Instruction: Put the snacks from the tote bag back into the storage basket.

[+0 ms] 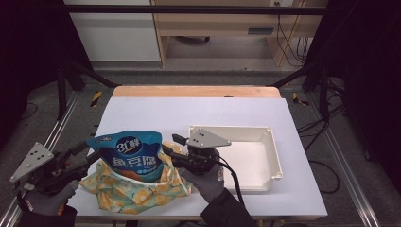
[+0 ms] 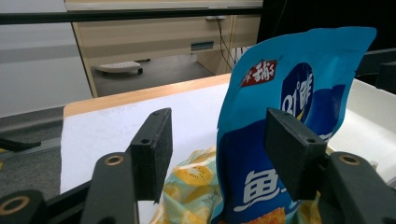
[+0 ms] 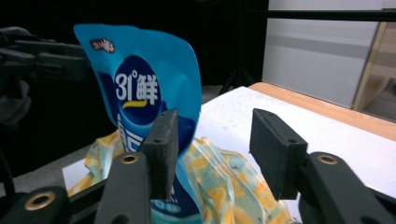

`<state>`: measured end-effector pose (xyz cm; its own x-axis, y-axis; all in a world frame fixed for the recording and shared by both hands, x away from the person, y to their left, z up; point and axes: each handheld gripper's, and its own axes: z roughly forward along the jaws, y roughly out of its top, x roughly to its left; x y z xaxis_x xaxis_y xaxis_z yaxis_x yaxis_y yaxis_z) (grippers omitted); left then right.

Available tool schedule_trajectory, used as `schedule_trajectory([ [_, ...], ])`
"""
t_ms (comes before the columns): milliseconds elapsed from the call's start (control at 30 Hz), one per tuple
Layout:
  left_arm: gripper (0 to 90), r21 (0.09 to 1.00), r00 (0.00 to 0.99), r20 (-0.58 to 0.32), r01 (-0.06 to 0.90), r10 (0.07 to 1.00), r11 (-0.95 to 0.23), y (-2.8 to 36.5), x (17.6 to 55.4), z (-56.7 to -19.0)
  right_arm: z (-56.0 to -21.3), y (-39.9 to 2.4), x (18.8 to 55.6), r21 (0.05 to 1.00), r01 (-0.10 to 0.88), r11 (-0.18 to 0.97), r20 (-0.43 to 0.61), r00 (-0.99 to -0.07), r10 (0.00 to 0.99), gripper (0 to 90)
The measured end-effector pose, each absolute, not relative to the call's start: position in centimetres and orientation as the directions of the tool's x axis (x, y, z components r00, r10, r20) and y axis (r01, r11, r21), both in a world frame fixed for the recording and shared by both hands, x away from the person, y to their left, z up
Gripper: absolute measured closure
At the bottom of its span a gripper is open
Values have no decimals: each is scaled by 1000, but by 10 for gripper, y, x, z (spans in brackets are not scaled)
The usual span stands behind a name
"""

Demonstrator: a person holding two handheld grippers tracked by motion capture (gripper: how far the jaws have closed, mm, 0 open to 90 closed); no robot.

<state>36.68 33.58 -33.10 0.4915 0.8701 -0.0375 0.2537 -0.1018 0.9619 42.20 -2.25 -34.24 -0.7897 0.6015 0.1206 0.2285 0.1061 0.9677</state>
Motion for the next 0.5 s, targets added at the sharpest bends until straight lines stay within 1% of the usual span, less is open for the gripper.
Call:
schedule_trajectory([
  [167,472,962,491,-37,252,870,-101,331,373,-329,-338,-15,425,968,217,124,104,-801,589,568],
  [300,529,964,489,-37,247,872,-97,330,375,-328,-336,-12,429,968,222,113,116,-803,584,610],
  [333,546,965,490,-36,244,871,-97,330,376,-328,-336,-12,429,968,224,114,117,-804,583,630],
  [500,653,967,506,-49,241,861,-87,329,378,-329,-338,-6,431,967,222,121,112,-805,583,677],
])
